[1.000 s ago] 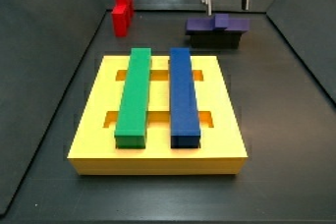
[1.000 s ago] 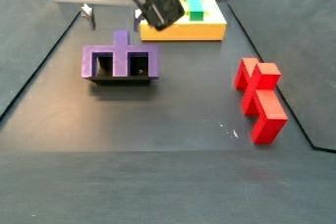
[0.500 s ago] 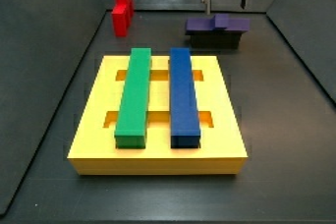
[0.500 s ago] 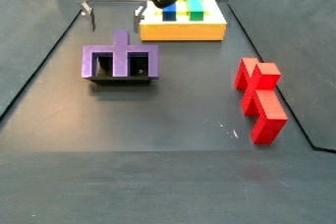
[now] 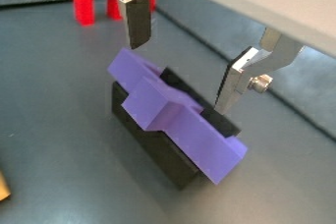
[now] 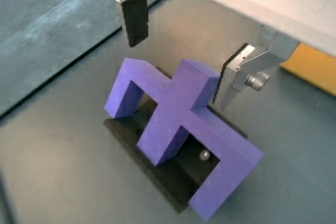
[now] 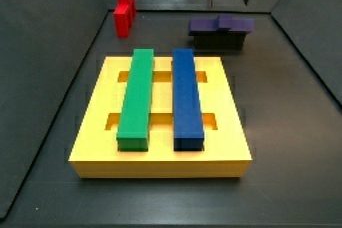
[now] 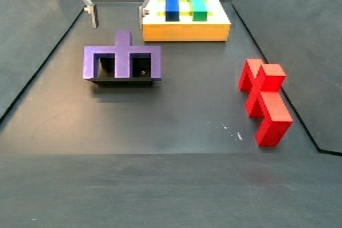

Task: Pick up the purple object. Move up. Place the purple object on the fixture. Regrasp the purple object. Move to above the board. Insert the purple object.
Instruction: Regrasp the purple object.

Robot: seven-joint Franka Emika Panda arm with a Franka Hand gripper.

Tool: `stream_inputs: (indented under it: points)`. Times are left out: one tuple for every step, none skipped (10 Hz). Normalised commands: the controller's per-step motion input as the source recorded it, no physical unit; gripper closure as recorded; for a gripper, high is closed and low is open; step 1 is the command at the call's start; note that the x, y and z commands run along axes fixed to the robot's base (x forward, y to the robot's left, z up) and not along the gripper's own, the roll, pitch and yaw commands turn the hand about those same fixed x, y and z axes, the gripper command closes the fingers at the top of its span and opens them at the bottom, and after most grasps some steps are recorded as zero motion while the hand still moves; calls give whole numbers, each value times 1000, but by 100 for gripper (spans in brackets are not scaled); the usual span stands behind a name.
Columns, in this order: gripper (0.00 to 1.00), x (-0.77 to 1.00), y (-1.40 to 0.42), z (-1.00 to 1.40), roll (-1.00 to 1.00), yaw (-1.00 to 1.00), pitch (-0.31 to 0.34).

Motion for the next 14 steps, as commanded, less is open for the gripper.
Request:
stream_inputs:
  points:
    - [0, 83, -211, 80, 1000, -9, 260]
    - [0, 106, -229, 80, 1000, 0, 260]
    - [0, 354, -257, 0, 1000, 0, 443]
    - [0, 300, -157, -183, 986, 0, 391]
    - [0, 243, -77, -57, 1000, 23, 351]
    - [0, 271, -14, 0, 1000, 0, 371]
    - [0, 126, -91, -129, 1000, 0, 309]
    - [0, 60, -129, -251, 1000, 0, 169]
    - [0, 9, -143, -354, 940, 20, 0]
    - [0, -140, -80, -491, 763, 149, -229]
    - [0, -209, -69, -420, 749, 194, -314]
    - [0, -126, -46, -371, 686, 251, -323]
    - [0, 0, -74, -314, 540, 326, -251]
    - [0, 114, -97, -166, 326, 269, -71]
